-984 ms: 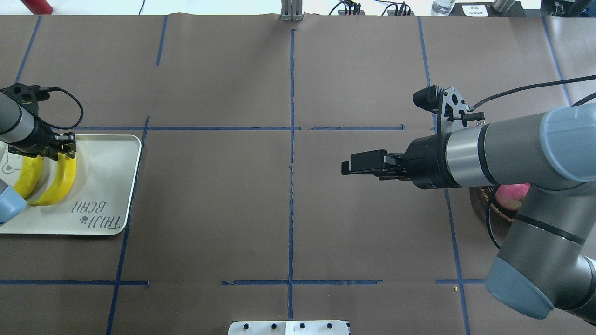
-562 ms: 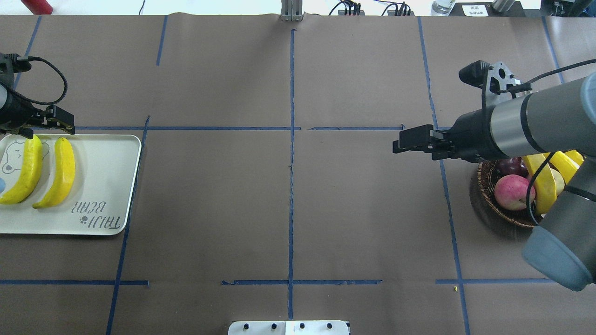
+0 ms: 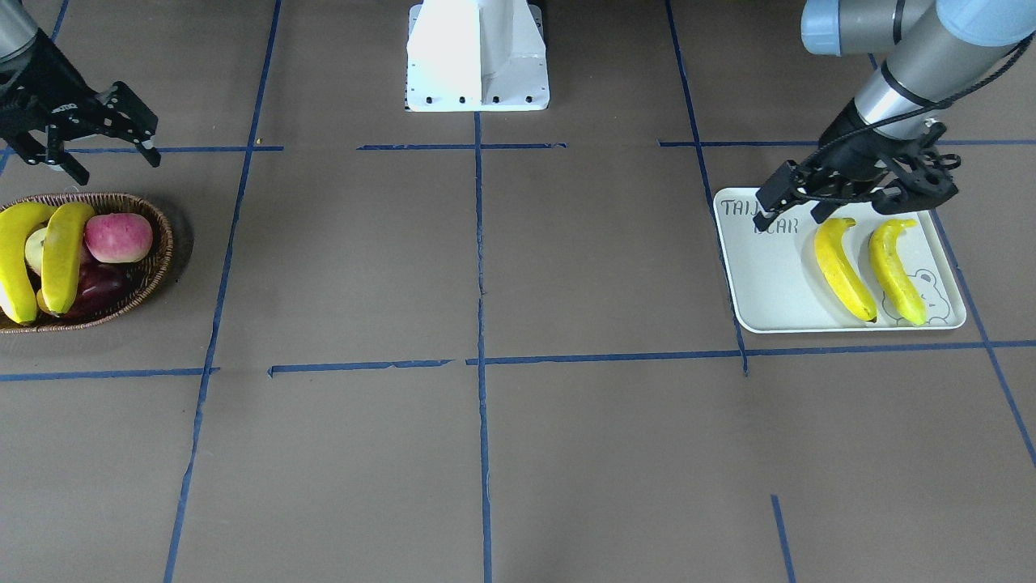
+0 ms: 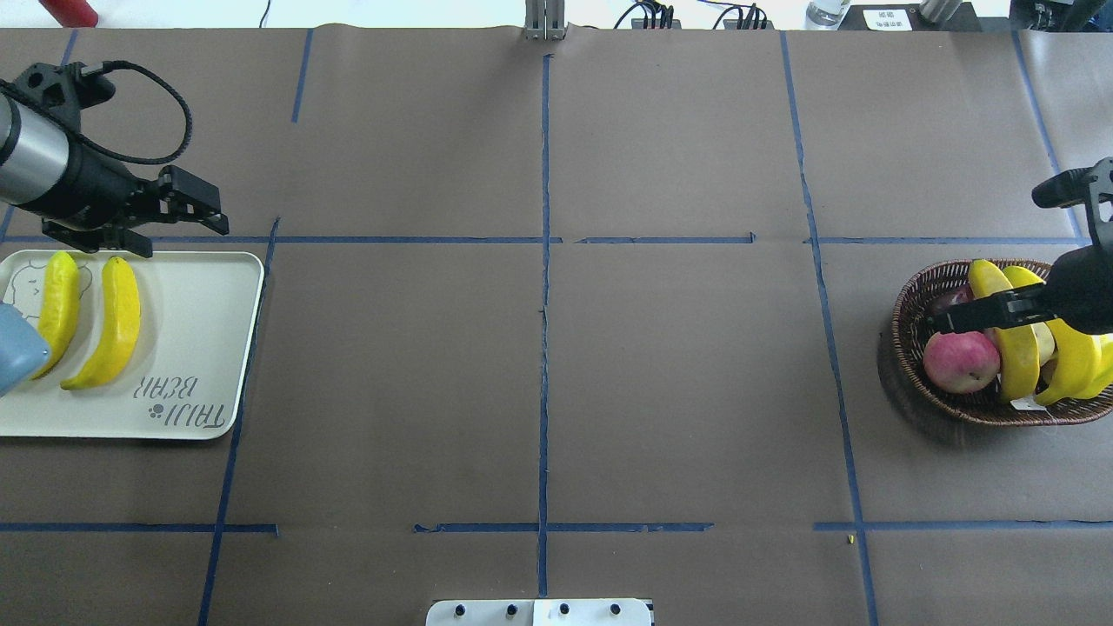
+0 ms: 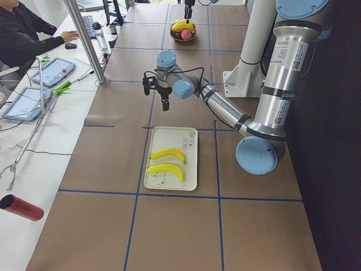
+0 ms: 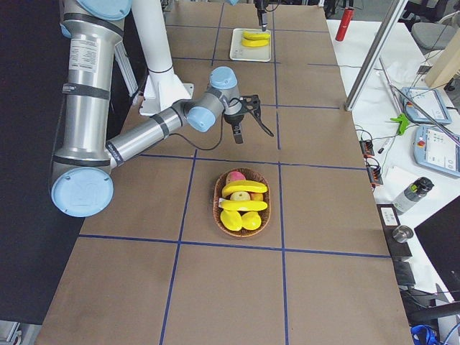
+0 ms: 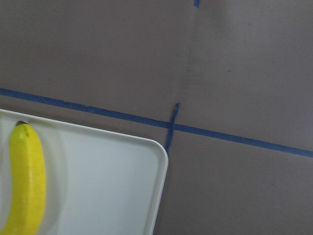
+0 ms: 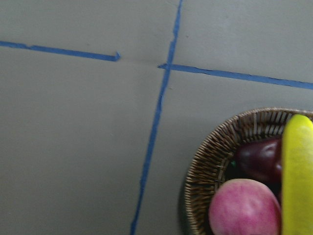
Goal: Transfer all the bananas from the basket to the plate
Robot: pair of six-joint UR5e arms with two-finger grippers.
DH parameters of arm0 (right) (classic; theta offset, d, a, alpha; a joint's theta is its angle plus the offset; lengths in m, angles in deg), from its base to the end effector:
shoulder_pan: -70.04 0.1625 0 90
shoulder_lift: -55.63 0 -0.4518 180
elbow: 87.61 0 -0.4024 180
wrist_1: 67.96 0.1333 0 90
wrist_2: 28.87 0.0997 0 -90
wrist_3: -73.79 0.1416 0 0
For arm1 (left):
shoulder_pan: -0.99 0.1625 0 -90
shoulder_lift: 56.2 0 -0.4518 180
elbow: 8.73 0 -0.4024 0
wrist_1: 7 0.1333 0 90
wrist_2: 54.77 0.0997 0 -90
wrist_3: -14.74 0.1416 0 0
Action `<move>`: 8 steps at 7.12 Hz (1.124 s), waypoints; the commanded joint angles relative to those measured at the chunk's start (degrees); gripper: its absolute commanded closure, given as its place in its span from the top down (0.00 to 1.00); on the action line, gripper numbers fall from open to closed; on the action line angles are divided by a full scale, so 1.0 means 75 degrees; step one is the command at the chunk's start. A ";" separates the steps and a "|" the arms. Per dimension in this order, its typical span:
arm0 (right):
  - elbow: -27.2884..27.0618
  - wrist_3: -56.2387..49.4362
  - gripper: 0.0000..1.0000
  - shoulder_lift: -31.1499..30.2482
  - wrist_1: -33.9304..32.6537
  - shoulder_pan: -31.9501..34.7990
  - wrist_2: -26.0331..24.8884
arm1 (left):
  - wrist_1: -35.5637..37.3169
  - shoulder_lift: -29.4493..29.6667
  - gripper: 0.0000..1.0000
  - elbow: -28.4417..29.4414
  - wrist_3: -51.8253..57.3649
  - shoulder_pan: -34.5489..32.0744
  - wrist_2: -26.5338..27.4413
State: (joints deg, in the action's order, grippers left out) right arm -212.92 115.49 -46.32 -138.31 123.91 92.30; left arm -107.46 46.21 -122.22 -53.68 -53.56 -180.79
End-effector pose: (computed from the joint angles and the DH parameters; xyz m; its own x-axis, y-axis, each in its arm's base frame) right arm -0.2059 -0.3838 0.4655 0.6474 -0.1967 0.7364 0.0007 0.9663 0.2575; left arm 0.2926 -0.4972 0.3747 0.5238 -0.2227 -0.8222 0.2359 0.9654 -0.1112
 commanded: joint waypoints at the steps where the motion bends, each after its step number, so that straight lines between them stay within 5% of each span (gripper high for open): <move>1: 0.0487 -0.0765 0.99 -0.0341 -0.0066 0.0188 -0.0145 | 0.0000 0.0337 1.00 -0.0044 -0.0766 0.0544 0.0383; 5: 0.1426 -0.1294 0.99 -0.0341 -0.0113 0.0083 -0.1070 | 0.0023 0.0431 1.00 0.0014 -0.0780 0.0570 0.0315; 8: 0.1509 -0.1283 0.97 -0.0294 -0.0124 -0.0174 -0.1061 | 0.0023 0.0419 1.00 0.0049 -0.0768 0.0570 0.0315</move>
State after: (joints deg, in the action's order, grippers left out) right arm -201.85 105.83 -48.73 -139.23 123.69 84.37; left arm -107.28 49.42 -122.03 -59.51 -49.34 -178.48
